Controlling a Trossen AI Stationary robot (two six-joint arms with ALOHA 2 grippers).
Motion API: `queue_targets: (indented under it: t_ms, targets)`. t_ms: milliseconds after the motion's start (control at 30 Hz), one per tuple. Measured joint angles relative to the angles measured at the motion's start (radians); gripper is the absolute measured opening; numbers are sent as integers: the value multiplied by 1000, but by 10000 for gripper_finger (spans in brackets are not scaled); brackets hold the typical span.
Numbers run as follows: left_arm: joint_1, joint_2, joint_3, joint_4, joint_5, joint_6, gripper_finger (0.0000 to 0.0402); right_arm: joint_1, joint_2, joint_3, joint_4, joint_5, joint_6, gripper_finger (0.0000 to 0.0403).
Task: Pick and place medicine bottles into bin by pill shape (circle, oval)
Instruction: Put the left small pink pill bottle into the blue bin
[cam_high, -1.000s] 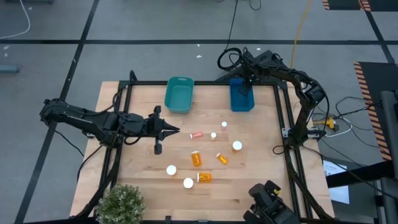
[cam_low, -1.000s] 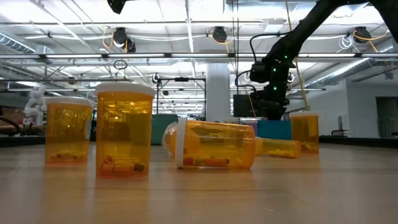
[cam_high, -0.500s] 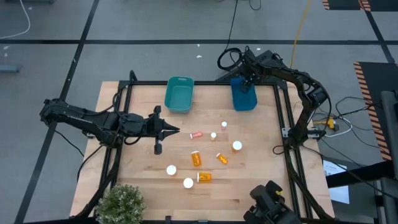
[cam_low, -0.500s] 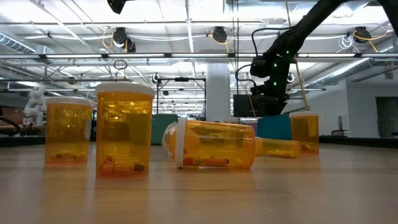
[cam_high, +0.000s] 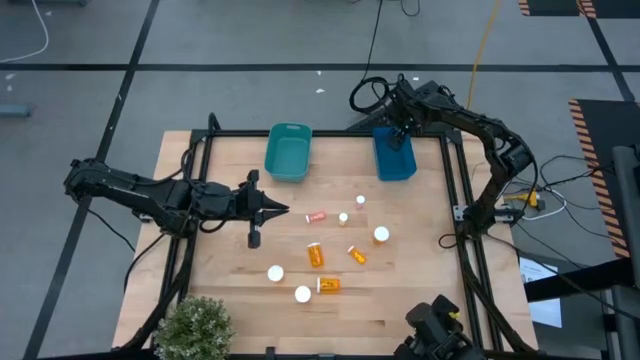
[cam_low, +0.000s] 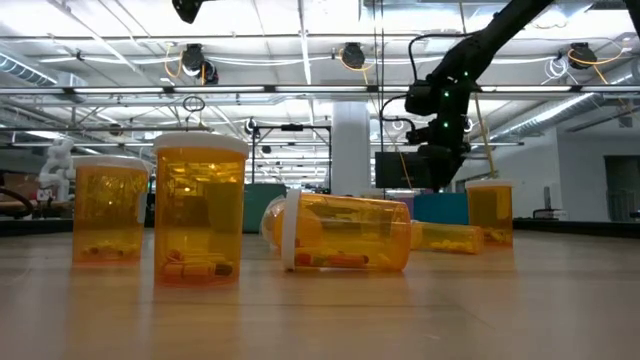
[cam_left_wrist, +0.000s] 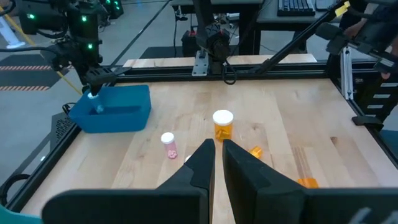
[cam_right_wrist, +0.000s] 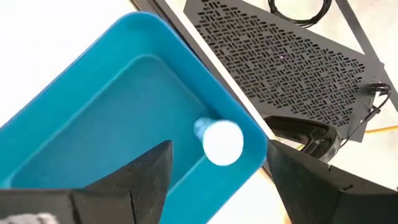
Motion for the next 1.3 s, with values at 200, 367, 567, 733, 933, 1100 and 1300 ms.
queue_targets:
  t_ms: [200,367,567,733,933,1100,1300]
  targets:
    - [0,0,0,0,4,0,35,28,-86,0,-4,-1,37,256]
    - [0,0,0,0,4,0,35,104,-184,0,-54,-3,57,256]
    - [0,0,0,0,4,0,35,249,-293,-30,-90,-25,84,246]
    - [0,0,0,-1,4,-1,35,387,-380,-91,-87,-27,149,239]
    - [0,0,0,-2,3,-4,35,558,-439,-162,-54,-12,234,242]
    - [0,0,0,-8,3,-4,35,684,-434,-197,-19,56,276,244]
    - [0,0,0,-8,-2,-4,35,772,-387,-212,51,55,250,244]
